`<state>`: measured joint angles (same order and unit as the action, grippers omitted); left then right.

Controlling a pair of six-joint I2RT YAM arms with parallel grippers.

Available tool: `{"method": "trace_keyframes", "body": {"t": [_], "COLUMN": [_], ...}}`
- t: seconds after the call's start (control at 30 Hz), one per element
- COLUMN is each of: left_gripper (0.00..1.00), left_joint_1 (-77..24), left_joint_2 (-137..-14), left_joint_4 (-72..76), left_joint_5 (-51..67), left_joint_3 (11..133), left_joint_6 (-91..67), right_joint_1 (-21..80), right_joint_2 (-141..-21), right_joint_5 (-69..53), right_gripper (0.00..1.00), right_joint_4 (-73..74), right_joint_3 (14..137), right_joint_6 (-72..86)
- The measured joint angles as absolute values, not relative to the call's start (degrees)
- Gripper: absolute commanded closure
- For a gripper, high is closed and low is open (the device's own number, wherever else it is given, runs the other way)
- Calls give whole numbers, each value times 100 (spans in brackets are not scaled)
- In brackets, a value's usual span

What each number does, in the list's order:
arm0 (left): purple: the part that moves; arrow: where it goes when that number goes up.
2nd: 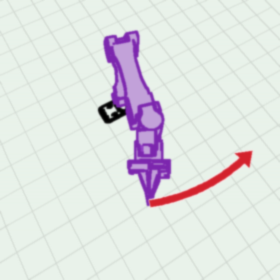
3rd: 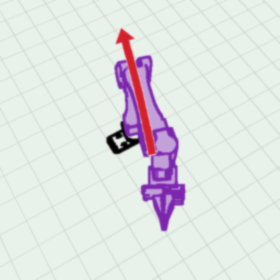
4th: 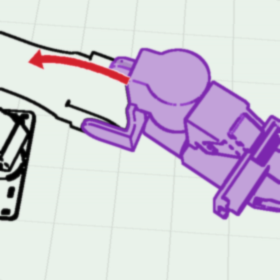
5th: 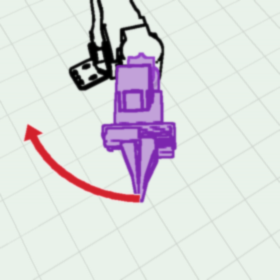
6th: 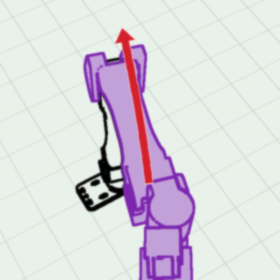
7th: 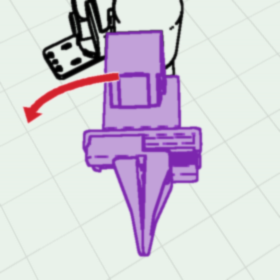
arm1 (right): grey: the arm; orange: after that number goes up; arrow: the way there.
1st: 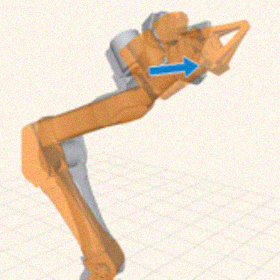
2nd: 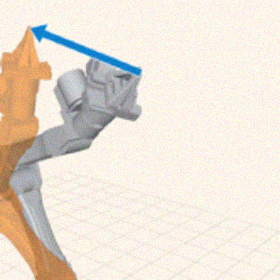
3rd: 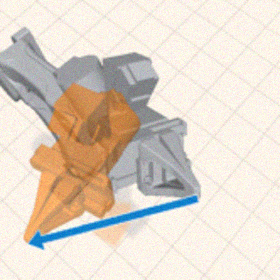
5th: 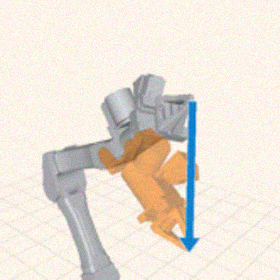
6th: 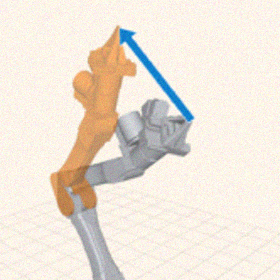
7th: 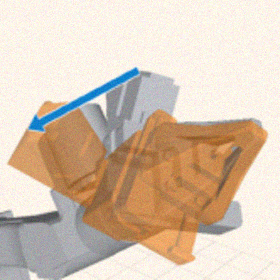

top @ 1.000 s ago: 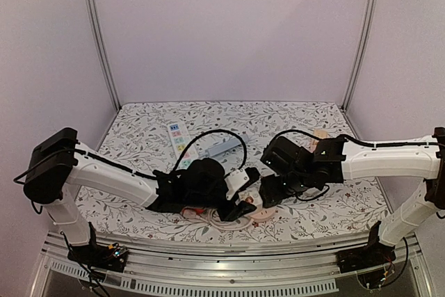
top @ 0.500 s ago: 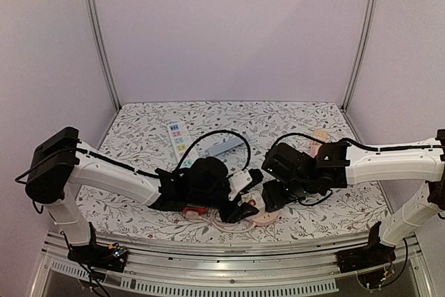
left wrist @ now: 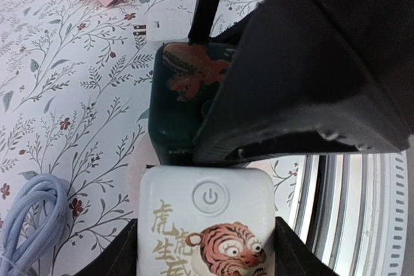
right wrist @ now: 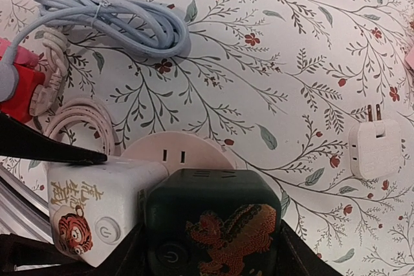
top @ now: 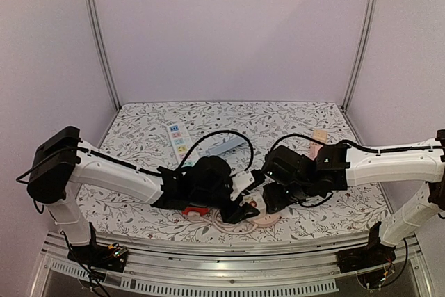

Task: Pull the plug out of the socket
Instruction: Remove the plug from the socket.

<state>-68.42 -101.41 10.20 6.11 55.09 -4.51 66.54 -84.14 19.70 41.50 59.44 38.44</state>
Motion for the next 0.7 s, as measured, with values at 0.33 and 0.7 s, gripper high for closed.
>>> {"method": "trace_keyframes", "body": {"t": [0.33, 0.7], "left_gripper": [87, 89], "left_joint_1": [-6845, -6845], "left_joint_2": [-10175, -10178], "left_joint_4": [985, 978], "left_joint_5": [659, 867], "left_joint_3": [5553, 5553], "left_joint_6": [-454, -598], "right_joint_1": [6093, 6726], "right_joint_2": [-8049, -8125], "right_joint_5": [1168, 1865], "right_gripper": [100, 100], "right_joint_4": [3710, 4018], "right_joint_3": [5468, 5651], "right_joint_6": [4132, 4003]}}
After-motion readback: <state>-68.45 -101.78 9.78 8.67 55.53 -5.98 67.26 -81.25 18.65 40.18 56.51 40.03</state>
